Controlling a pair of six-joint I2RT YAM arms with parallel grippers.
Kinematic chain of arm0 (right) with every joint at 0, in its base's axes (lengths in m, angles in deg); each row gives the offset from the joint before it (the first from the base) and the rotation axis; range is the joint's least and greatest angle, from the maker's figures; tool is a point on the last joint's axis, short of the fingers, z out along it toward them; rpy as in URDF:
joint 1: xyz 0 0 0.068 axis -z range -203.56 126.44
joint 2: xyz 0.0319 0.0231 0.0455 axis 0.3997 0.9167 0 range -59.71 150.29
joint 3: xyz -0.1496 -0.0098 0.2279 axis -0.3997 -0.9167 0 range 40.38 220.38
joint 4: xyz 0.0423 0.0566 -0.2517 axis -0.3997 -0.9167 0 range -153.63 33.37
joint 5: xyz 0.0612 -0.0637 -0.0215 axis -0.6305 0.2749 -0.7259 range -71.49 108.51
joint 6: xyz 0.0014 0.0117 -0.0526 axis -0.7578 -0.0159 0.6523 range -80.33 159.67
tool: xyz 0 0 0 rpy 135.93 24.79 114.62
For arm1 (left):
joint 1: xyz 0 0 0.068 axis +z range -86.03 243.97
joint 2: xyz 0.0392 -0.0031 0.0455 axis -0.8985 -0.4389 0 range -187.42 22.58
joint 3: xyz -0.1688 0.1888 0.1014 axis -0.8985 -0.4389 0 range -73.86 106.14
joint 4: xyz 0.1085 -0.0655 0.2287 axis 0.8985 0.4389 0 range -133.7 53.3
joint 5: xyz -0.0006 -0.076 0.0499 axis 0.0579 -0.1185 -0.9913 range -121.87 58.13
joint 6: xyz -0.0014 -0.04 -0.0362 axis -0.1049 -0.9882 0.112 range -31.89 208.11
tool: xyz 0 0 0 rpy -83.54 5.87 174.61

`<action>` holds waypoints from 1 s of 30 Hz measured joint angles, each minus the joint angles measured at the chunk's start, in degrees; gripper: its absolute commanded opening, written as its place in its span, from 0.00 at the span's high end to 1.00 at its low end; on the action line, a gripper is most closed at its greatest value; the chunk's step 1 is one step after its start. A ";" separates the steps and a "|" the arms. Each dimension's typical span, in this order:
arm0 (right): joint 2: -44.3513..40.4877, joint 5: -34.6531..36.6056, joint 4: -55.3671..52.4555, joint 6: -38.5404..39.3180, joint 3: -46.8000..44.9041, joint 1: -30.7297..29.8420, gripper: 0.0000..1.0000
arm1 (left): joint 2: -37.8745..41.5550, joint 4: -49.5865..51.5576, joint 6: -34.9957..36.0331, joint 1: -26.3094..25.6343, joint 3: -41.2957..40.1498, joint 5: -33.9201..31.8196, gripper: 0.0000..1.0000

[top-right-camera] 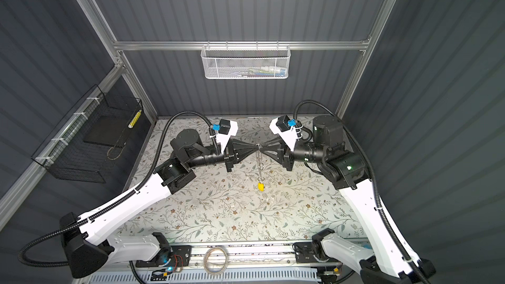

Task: Attach keys to a key ring
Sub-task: Insert the key into the keyring.

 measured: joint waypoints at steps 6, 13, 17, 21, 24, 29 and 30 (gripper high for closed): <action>-0.39 0.02 0.50 -0.46 -0.37 1.20 0.78 | 0.00 0.02 0.00 -0.15 0.00 1.03 1.00; -1.55 0.00 0.74 -0.81 -0.59 2.23 0.80 | 0.00 0.04 0.00 -0.15 0.00 1.20 1.00; -1.66 -0.09 0.59 -0.81 -0.59 2.27 0.81 | 0.00 0.04 0.02 -0.15 0.00 1.22 1.00; -1.44 -0.76 -0.15 -0.72 -0.59 2.27 0.82 | 0.00 0.02 0.02 -0.15 0.00 1.38 1.00; -1.05 -1.51 -0.61 -0.61 -0.59 2.27 0.85 | 0.00 0.02 0.00 -0.15 0.02 1.51 1.00; -0.52 -2.73 -0.98 -0.59 -0.59 2.27 0.87 | -0.04 -0.02 0.00 -0.15 0.61 1.84 1.00; -0.39 -3.06 -0.98 -0.61 -0.59 2.27 0.87 | -0.04 0.00 0.00 -0.15 0.72 1.92 1.00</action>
